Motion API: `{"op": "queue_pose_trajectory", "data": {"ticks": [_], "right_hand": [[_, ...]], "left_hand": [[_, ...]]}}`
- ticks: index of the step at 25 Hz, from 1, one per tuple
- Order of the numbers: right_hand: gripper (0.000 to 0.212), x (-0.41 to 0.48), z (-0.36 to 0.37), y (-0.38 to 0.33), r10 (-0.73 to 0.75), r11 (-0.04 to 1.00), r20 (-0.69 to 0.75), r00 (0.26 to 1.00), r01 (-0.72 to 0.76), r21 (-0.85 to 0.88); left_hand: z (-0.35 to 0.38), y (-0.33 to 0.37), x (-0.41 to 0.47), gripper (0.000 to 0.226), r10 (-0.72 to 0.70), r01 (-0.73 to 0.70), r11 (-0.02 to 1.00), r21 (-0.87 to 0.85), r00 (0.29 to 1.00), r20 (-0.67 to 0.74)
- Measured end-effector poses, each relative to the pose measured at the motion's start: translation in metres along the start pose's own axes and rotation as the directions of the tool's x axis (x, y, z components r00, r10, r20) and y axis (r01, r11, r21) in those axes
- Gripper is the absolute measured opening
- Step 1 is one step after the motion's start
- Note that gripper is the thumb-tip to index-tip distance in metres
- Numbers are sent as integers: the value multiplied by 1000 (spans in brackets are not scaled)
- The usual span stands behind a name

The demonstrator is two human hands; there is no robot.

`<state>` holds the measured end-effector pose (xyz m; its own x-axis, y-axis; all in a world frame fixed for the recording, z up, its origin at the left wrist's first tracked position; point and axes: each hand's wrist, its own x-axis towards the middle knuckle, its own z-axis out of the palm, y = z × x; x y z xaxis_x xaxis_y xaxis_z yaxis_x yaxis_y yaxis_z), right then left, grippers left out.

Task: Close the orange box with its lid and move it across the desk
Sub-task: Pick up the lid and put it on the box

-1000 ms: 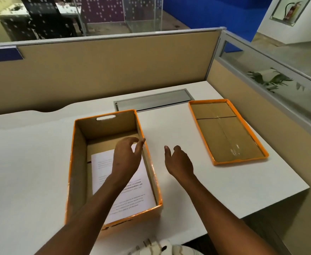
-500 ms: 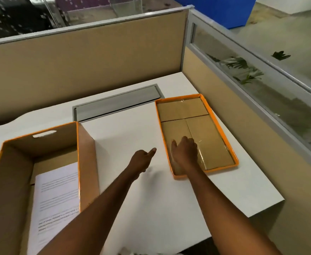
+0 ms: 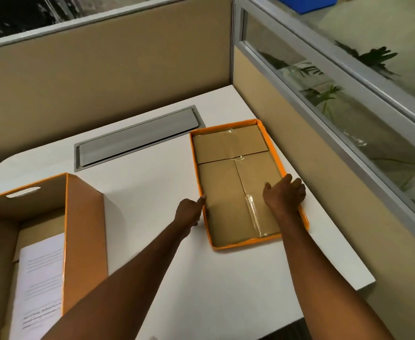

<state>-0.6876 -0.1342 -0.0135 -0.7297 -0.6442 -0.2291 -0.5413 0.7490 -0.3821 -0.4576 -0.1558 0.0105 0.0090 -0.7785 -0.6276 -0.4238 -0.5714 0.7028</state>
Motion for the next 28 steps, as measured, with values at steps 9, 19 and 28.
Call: {"op": "queue_pose_trajectory", "data": {"ticks": [9,19,28], "right_hand": [[48,-15,5,4,42,996,-39,998,-39,77],[37,-86,-7,-39,-24,967,-3,1000,24,254],[44,-175,-46,-94,-273,865,99,957,200,461]], "left_hand": [[5,-12,-2,25,-10,10,1000,-4,999,47],[-63,-20,-46,27,152,-204,967,-150,942,-301],[-212,-24,-117,25,189,-313,923,-225,876,-443]]}}
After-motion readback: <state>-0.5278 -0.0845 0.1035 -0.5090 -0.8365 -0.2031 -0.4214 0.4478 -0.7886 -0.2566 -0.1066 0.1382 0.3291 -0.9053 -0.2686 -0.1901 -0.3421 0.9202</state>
